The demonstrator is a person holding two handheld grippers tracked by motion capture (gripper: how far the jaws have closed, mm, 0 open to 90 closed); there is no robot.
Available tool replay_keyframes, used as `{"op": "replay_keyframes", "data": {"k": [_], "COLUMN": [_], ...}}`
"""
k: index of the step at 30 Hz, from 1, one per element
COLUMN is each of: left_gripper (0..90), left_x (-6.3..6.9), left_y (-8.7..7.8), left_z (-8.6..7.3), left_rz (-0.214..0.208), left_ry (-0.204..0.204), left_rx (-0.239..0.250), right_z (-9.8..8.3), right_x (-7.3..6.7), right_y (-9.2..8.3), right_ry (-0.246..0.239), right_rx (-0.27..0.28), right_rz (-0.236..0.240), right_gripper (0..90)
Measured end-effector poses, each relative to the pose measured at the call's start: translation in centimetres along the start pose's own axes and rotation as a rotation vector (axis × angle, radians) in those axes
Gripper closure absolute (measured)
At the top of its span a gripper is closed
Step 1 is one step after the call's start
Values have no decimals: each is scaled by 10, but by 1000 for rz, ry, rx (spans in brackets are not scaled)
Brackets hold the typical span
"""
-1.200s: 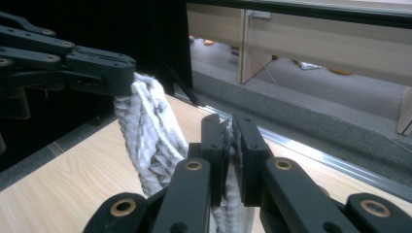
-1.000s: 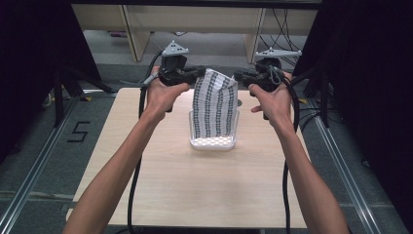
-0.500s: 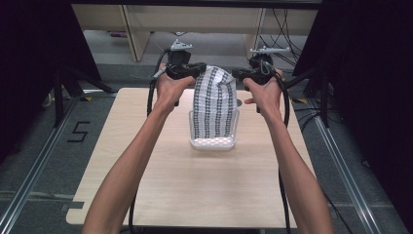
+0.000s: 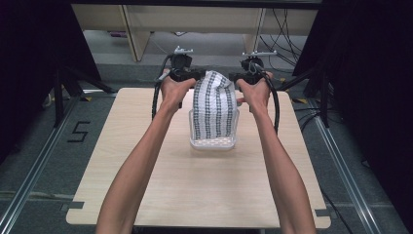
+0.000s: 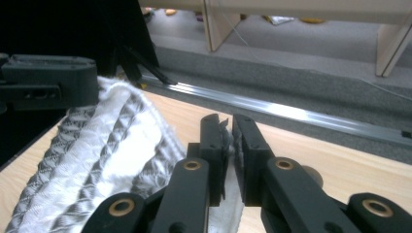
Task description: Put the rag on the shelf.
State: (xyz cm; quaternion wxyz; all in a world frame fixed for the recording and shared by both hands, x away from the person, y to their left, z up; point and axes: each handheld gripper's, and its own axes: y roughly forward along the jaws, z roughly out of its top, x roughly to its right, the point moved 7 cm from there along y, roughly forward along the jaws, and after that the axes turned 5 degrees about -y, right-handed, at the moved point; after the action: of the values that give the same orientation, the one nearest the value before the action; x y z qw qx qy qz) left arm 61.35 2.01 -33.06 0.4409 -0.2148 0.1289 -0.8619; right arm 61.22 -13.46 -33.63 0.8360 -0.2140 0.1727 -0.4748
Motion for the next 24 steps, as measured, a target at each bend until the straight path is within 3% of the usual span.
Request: {"op": "replay_keyframes", "data": {"k": [2, 4, 8, 9, 16, 19, 23, 24], "left_gripper": [841, 840, 839, 839, 824, 788, 714, 691], "left_x": [-3, -6, -8, -8, -14, -14, -11, -10], "left_y": [2, 5, 9, 11, 16, 19, 22, 23], "left_z": [-4, -7, -12, -13, -22, -26, -32, -34], "left_rz": [4, 9, 15, 14, 18, 17, -4, -13], "left_ry": [-7, -2, -4, -12, -30, -29, -19, -20], "left_rx": [-8, -22, -32, -29, -49, -65, -112, -124], "right_z": [-2, -5, -8, -10, -20, -27, -32, -33], "right_x": [2, 1, 3, 2, 5, 6, 9, 7], "right_y": [4, 6, 13, 14, 24, 28, 32, 31], "right_ry": [-10, 12, -8, 16, 29, 46, 25, 48], "right_rx": [-4, -20, -29, -38, -66, -91, -92, -104], "right_rz": [-3, -6, -15, -17, -23, -27, -34, -24], "right_gripper": [842, 840, 839, 838, 830, 823, 813, 810]}}
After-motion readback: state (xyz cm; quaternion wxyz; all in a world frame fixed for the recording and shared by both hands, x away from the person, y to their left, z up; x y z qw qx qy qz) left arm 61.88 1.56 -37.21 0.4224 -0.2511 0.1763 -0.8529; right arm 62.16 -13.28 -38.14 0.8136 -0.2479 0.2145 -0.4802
